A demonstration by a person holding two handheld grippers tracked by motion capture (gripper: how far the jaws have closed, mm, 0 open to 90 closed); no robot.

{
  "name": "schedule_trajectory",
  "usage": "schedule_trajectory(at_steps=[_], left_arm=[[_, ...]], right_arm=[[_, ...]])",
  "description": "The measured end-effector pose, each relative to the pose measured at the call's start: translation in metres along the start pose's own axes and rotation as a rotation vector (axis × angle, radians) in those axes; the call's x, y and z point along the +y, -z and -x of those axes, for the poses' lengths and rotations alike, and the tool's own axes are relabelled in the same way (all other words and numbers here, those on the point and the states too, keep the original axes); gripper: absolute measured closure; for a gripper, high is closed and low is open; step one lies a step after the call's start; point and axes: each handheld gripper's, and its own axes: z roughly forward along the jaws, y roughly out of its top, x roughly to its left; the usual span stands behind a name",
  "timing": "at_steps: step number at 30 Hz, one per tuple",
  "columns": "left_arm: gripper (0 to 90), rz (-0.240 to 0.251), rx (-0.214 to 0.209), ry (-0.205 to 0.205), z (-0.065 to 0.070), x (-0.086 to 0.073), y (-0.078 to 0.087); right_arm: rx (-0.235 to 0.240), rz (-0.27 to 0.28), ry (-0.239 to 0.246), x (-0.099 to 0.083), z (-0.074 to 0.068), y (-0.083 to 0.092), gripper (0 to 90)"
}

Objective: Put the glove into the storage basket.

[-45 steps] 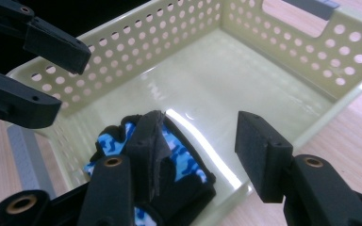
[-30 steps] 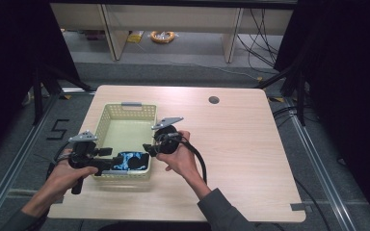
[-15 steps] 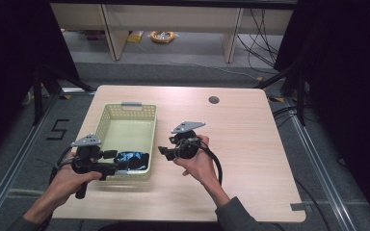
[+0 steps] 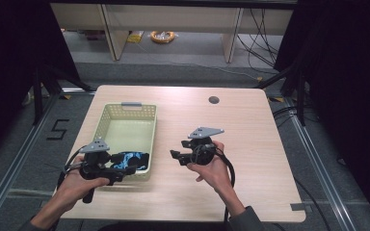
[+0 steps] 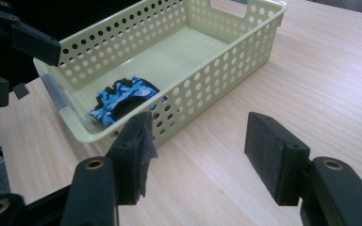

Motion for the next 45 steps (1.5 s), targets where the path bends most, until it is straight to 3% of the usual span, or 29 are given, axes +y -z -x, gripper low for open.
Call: schedule_trajectory(at_steps=[2, 3, 4, 12, 13, 15, 17, 18, 19, 20, 23, 30, 39, 43, 44, 45], left_arm=[[28.4, -0.007, -0.018, -0.002, 0.002, 0.000, -0.001], [28.4, -0.003, -0.017, 0.001, 0.003, -0.001, -0.002], [28.4, -0.010, -0.024, -0.002, 0.003, -0.002, -0.003], [27.9, 0.012, -0.053, 0.002, 0.013, -0.009, -0.006], [27.8, 0.011, -0.060, 0.003, 0.014, -0.009, -0.006], [27.6, 0.015, -0.062, 0.006, 0.017, -0.011, -0.007], [27.5, 0.011, -0.072, 0.006, 0.019, -0.012, -0.007], [27.4, 0.010, -0.075, 0.004, 0.019, -0.013, -0.007], [27.4, 0.024, -0.074, 0.009, 0.020, -0.014, -0.008], [27.4, 0.009, -0.088, 0.007, 0.020, -0.014, -0.008], [27.3, 0.015, -0.090, 0.020, 0.021, -0.016, -0.009], [27.3, 0.025, -0.075, 0.008, 0.025, -0.021, -0.010], [25.3, 0.017, -0.102, 0.008, 0.030, -0.028, -0.014], [24.3, 0.011, -0.102, -0.005, 0.034, -0.032, -0.014], [24.0, 0.003, -0.100, -0.015, 0.035, -0.033, -0.015], [23.3, 0.003, -0.099, -0.034, 0.035, -0.035, -0.015]], right_arm=[[0.008, 0.002, -0.006, -0.002, 0.001, 0.003, 42.6], [0.008, 0.010, 0.029, -0.004, 0.002, 0.003, 42.4], [0.004, 0.011, 0.000, -0.005, 0.001, 0.004, 42.1], [0.011, 0.018, 0.000, -0.014, 0.001, 0.012, 39.8], [0.016, 0.006, -0.033, -0.015, -0.003, 0.014, 39.7], [0.020, 0.021, 0.006, -0.016, -0.001, 0.013, 39.3], [0.017, 0.018, -0.017, -0.017, -0.004, 0.015, 38.9], [0.026, 0.019, 0.009, -0.018, -0.002, 0.014, 38.7], [0.027, 0.021, -0.004, -0.019, -0.003, 0.015, 38.4], [0.017, 0.009, -0.015, -0.019, -0.005, 0.016, 38.2], [0.033, 0.016, -0.007, -0.022, -0.005, 0.016, 37.7], [0.032, 0.012, -0.016, -0.030, -0.004, 0.019, 36.0], [0.018, 0.008, -0.038, -0.041, -0.001, 0.026, 35.1], [0.034, 0.020, -0.041, -0.045, 0.001, 0.027, 33.9], [0.038, 0.017, -0.071, -0.047, -0.001, 0.028, 33.8], [0.040, 0.018, -0.034, -0.048, 0.002, 0.029, 33.7]])
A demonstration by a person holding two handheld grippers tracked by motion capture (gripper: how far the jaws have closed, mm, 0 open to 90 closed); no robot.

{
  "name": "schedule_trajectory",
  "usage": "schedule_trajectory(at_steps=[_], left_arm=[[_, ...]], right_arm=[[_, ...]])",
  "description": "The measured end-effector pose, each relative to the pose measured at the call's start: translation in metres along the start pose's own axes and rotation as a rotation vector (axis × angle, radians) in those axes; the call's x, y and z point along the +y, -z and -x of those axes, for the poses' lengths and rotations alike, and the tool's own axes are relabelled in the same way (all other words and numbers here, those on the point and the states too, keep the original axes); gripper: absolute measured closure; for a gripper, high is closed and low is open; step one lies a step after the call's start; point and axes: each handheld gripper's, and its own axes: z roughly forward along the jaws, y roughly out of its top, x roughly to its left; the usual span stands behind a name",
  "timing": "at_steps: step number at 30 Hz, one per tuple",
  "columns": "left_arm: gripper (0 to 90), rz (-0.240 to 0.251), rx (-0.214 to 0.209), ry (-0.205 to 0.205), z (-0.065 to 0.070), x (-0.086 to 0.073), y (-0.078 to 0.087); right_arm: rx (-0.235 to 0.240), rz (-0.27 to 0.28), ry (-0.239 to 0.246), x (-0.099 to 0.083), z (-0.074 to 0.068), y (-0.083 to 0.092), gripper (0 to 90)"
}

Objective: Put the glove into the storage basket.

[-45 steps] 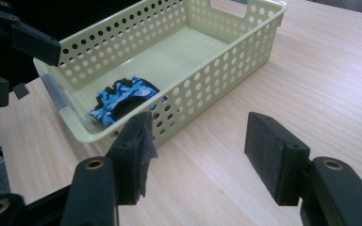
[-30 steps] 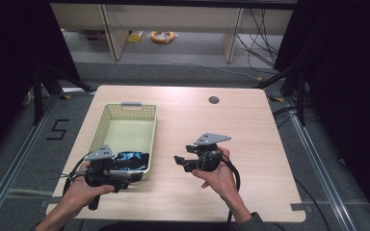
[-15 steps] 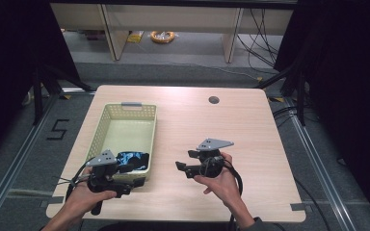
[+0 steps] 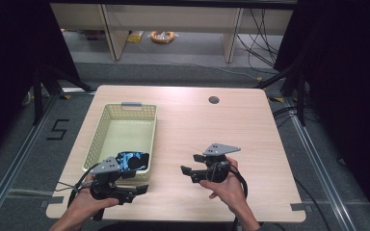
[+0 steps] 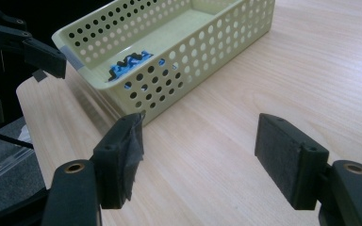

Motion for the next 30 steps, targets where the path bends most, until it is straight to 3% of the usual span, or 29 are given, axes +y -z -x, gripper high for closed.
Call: schedule_trajectory(at_steps=[1, 2, 4, 7, 8, 16, 24, 25, 26, 27, 28, 30], left_arm=[[22.3, 0.005, 0.009, -0.013, 0.001, -0.002, -0.001], [21.8, 0.007, 0.008, -0.008, 0.002, -0.003, -0.002], [20.5, 0.010, -0.013, -0.007, 0.002, -0.006, -0.003], [17.4, 0.010, -0.021, -0.004, 0.002, -0.010, -0.003], [17.3, 0.015, -0.028, 0.003, 0.002, -0.011, -0.003], [16.4, 0.005, -0.032, -0.001, 0.003, -0.023, -0.006], [16.5, -0.003, -0.010, -0.023, 0.004, -0.031, -0.008], [16.4, -0.017, -0.002, -0.024, 0.004, -0.032, -0.007], [16.4, -0.009, -0.003, 0.003, 0.004, -0.034, -0.009], [16.5, -0.021, -0.001, -0.002, 0.004, -0.035, -0.008], [16.5, -0.007, 0.004, -0.004, 0.004, -0.037, -0.008], [16.5, -0.015, 0.008, -0.021, 0.003, -0.038, -0.007]], right_arm=[[-0.010, 0.009, 0.006, -0.001, 0.000, 0.001, 33.4], [-0.005, 0.005, -0.036, -0.002, -0.002, 0.003, 32.8], [-0.009, 0.006, -0.046, -0.004, -0.002, 0.005, 30.3], [0.000, 0.029, 0.001, -0.007, 0.001, 0.005, 26.5], [0.000, 0.029, -0.022, -0.008, -0.002, 0.006, 25.6], [-0.002, 0.032, -0.011, -0.016, -0.002, 0.008, 23.7], [-0.001, 0.005, -0.030, -0.025, -0.007, 0.008, 25.1], [-0.002, 0.010, -0.012, -0.026, -0.005, 0.008, 25.1], [-0.009, 0.005, -0.013, -0.027, -0.006, 0.009, 25.1], [0.003, 0.004, -0.026, -0.028, -0.007, 0.009, 25.1], [0.005, 0.007, -0.006, -0.029, -0.006, 0.008, 25.1], [0.000, -0.004, -0.041, -0.032, -0.009, 0.010, 25.1]])
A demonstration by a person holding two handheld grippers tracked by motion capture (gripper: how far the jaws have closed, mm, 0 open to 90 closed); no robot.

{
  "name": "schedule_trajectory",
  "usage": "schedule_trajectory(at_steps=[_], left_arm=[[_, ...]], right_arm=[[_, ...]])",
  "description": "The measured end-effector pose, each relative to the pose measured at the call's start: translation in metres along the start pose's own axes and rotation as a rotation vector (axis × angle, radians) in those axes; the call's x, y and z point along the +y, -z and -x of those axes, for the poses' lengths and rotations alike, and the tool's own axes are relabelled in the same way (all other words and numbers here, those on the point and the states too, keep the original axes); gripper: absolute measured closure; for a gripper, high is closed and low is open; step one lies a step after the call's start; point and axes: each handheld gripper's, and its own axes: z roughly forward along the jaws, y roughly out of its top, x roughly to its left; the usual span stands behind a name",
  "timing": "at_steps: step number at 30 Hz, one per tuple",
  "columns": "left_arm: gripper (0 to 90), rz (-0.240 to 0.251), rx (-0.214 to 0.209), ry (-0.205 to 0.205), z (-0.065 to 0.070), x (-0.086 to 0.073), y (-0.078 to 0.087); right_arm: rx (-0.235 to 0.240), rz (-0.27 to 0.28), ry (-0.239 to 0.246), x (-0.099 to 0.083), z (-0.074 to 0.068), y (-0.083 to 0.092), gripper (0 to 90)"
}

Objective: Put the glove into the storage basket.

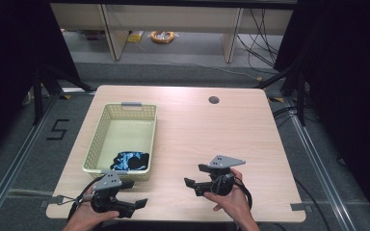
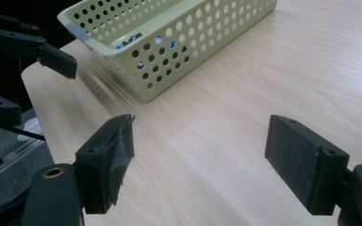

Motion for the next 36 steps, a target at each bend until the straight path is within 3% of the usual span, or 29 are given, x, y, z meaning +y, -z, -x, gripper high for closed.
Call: schedule_trajectory(at_steps=[1, 2, 3, 4, 5, 8, 9, 12, 13, 14, 15, 16, 17, 19, 20, 21, 22, 23, 24, 25, 26, 29, 33, 36], left_arm=[[16.5, 0.004, -0.006, 0.006, 0.000, -0.001, 0.000], [16.5, 0.008, 0.003, 0.008, 0.000, -0.003, 0.000], [16.5, -0.001, -0.003, 0.007, -0.001, -0.004, 0.001], [16.5, 0.001, -0.003, 0.006, -0.001, -0.005, 0.000], [16.5, -0.006, 0.001, 0.005, -0.001, -0.006, 0.001], [16.5, -0.002, 0.002, 0.012, -0.001, -0.009, 0.001], [16.5, 0.001, 0.018, 0.006, 0.000, -0.010, 0.000], [16.5, -0.006, 0.015, -0.003, 0.000, -0.013, -0.001], [16.5, -0.012, 0.015, -0.006, 0.000, -0.014, -0.001], [16.4, -0.016, 0.017, -0.010, 0.000, -0.015, -0.001], [16.5, -0.022, 0.010, -0.008, 0.000, -0.016, -0.002], [16.5, -0.028, 0.011, -0.010, 0.001, -0.018, -0.004], [16.4, -0.039, 0.012, 0.004, 0.002, -0.019, -0.005], [16.5, -0.042, 0.013, -0.010, 0.003, -0.022, -0.007], [16.5, -0.035, 0.012, -0.017, 0.004, -0.023, -0.009], [16.5, -0.059, 0.008, -0.023, 0.005, -0.024, -0.008], [16.5, -0.051, 0.028, -0.025, 0.006, -0.026, -0.010], [16.5, -0.068, 0.014, -0.049, 0.006, -0.026, -0.010], [16.5, -0.063, 0.022, -0.046, 0.007, -0.027, -0.011], [16.5, -0.068, 0.028, -0.038, 0.007, -0.028, -0.012], [16.4, -0.075, 0.027, -0.037, 0.007, -0.029, -0.012], [16.3, -0.086, 0.041, -0.068, 0.006, -0.031, -0.012], [16.2, -0.087, 0.043, -0.040, 0.011, -0.036, -0.014], [16.2, -0.122, 0.071, -0.103, 0.014, -0.038, -0.015]], right_arm=[[0.004, 0.001, 0.019, -0.001, 0.002, 0.000, 25.0], [-0.007, -0.010, -0.011, -0.003, -0.001, 0.001, 24.8], [0.000, 0.003, 0.013, -0.004, 0.001, 0.000, 24.4], [0.003, -0.003, -0.004, -0.005, 0.000, 0.000, 24.2], [-0.005, -0.003, 0.013, -0.007, 0.001, 0.001, 23.7], [0.011, -0.017, -0.024, -0.012, -0.003, 0.001, 21.3], [0.023, -0.006, 0.034, -0.013, 0.001, -0.001, 21.2], [0.023, -0.012, 0.019, -0.018, -0.002, 0.000, 19.7], [0.027, -0.019, -0.010, -0.020, -0.005, 0.000, 19.5], [0.028, -0.017, 0.017, -0.022, -0.003, 0.000, 19.2], [0.030, -0.023, -0.007, -0.024, -0.006, 0.000, 18.9], [0.040, -0.023, 0.035, -0.025, -0.003, -0.001, 18.8], [0.031, -0.026, -0.002, -0.028, -0.007, -0.001, 18.7], [0.031, -0.034, 0.028, -0.030, -0.006, -0.001, 18.6], [0.024, -0.036, 0.012, -0.031, -0.008, 0.001, 18.4], [0.027, -0.021, 0.022, -0.032, -0.008, 0.000, 18.4], [0.026, -0.029, 0.007, -0.033, -0.010, 0.002, 18.4], [0.024, -0.024, 0.026, -0.034, -0.009, 0.002, 18.4], [0.003, -0.026, 0.027, -0.036, -0.010, 0.003, 18.4], [0.018, -0.028, 0.050, -0.037, -0.009, 0.003, 18.4], [0.016, -0.036, 0.030, -0.039, -0.010, 0.003, 18.4], [-0.011, -0.049, 0.040, -0.045, -0.013, 0.004, 18.0], [-0.007, -0.077, 0.045, -0.052, -0.017, 0.005, 17.5], [-0.008, -0.088, 0.049, -0.057, -0.021, 0.006, 17.4]])
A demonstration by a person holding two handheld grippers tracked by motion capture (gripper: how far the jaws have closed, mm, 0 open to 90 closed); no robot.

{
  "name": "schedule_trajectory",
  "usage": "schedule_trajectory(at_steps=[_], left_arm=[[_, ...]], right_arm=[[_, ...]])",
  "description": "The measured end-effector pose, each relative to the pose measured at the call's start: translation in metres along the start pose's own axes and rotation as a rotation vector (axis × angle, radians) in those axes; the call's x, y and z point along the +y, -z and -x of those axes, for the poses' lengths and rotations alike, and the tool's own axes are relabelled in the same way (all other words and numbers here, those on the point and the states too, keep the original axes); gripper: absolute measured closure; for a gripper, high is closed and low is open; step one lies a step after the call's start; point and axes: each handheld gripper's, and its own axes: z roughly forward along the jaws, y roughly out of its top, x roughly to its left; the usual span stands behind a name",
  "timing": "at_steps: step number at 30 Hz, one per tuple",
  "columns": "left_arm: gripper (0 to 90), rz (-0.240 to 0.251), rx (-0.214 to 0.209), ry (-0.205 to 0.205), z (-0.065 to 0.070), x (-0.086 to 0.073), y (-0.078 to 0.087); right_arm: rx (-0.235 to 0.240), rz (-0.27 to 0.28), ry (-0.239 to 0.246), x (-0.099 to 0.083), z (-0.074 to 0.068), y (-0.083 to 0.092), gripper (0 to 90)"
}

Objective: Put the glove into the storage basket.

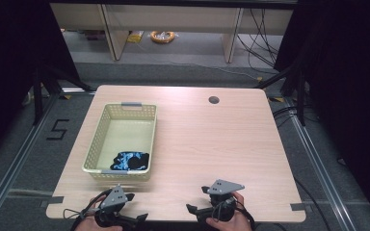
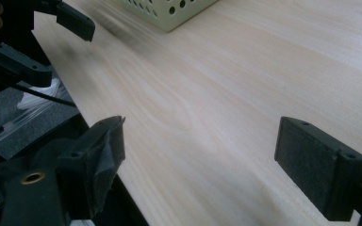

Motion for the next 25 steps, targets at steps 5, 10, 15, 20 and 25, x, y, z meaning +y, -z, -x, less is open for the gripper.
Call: schedule_trajectory(at_steps=[5, 10, 15, 20, 25], left_arm=[[16.2, -0.011, -0.021, -0.011, 0.0055, -0.0017, -0.0025], [16.2, -0.021, -0.017, -0.042, 0.0046, -0.0013, -0.0024], [16.2, -0.022, -0.015, -0.018, 0.0047, -0.0020, -0.0035], [16.2, -0.018, -0.021, -0.017, 0.0052, -0.0021, -0.0040], [16.2, -0.028, -0.010, -0.025, 0.0046, -0.0015, -0.0031]], right_arm=[[-0.023, -0.024, 0.026, -0.0050, -0.0029, 0.0021, 17.1], [-0.017, -0.030, 0.021, -0.0083, -0.0038, 0.0021, 17.2], [-0.015, -0.049, 0.030, -0.0094, -0.0039, 0.0008, 17.0], [-0.023, -0.055, 0.032, -0.0096, -0.0045, 0.0006, 17.0], [-0.023, -0.062, 0.043, -0.0096, -0.0040, 0.0002, 17.1]])
